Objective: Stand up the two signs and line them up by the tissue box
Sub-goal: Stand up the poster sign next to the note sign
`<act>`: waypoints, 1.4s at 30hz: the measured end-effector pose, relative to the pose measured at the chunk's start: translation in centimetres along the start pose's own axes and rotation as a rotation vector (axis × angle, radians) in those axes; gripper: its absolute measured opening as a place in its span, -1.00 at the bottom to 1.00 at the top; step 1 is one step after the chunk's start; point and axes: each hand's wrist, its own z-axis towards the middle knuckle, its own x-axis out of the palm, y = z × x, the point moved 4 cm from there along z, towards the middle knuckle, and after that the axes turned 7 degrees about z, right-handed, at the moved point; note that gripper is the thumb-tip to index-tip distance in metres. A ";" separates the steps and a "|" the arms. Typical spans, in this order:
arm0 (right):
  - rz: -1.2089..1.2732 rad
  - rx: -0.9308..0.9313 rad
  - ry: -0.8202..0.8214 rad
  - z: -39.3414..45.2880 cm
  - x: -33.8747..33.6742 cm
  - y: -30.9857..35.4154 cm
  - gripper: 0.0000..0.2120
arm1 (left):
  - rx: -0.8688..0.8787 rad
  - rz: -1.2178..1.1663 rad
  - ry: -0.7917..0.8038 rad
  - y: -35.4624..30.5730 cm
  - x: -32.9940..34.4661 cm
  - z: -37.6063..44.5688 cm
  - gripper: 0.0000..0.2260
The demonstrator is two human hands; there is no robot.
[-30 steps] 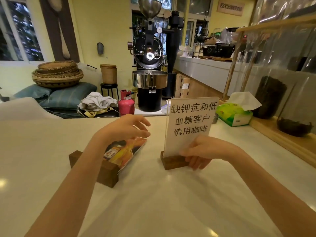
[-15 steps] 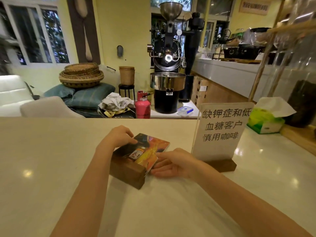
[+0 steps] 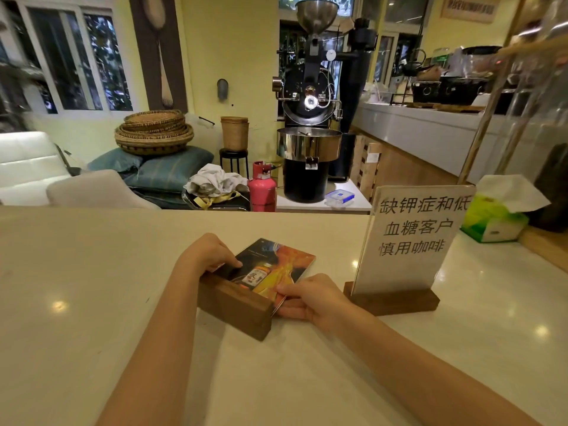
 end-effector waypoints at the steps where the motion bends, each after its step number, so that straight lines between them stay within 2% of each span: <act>1: -0.014 -0.009 -0.004 -0.1 0.1 0.1 -0.64 | -0.001 -0.006 -0.003 -0.1 0.0 0.0 -0.66; 4: -0.111 -0.081 -0.026 -0.9 0.1 0.7 -0.66 | 0.005 -0.059 -0.003 -0.1 -0.4 -0.3 -0.66; 8: -0.224 -0.261 -0.051 -2.0 -0.2 2.0 -0.80 | 0.059 -0.154 0.033 -0.5 -1.2 -1.1 -0.68; 13: -0.324 -0.477 -0.050 -3.6 -0.8 3.2 -0.78 | 0.181 -0.198 0.046 -1.7 -2.1 -2.0 -0.66; 21: -0.534 -0.749 -0.124 -6.3 -2.5 4.2 -0.74 | 0.416 -0.212 0.035 -3.4 -2.3 -3.9 -0.79; 28: -0.622 -0.860 -0.195 -7.3 -3.9 3.6 -0.75 | 0.487 -0.141 0.014 -4.6 -1.8 -4.7 -0.69; 33: -0.763 -0.960 -0.280 -8.0 -4.6 3.0 -0.70 | 0.509 -0.064 0.032 -5.2 -1.6 -5.4 -0.76; 39: -0.781 -0.960 -0.237 -8.2 -4.8 3.0 -0.76 | 0.476 -0.006 0.021 -5.6 -1.7 -6.0 -0.76; 42: -0.658 -0.841 -0.107 -8.2 -5.4 3.1 -0.74 | 0.479 -0.023 0.041 -5.6 -1.2 -6.5 -0.81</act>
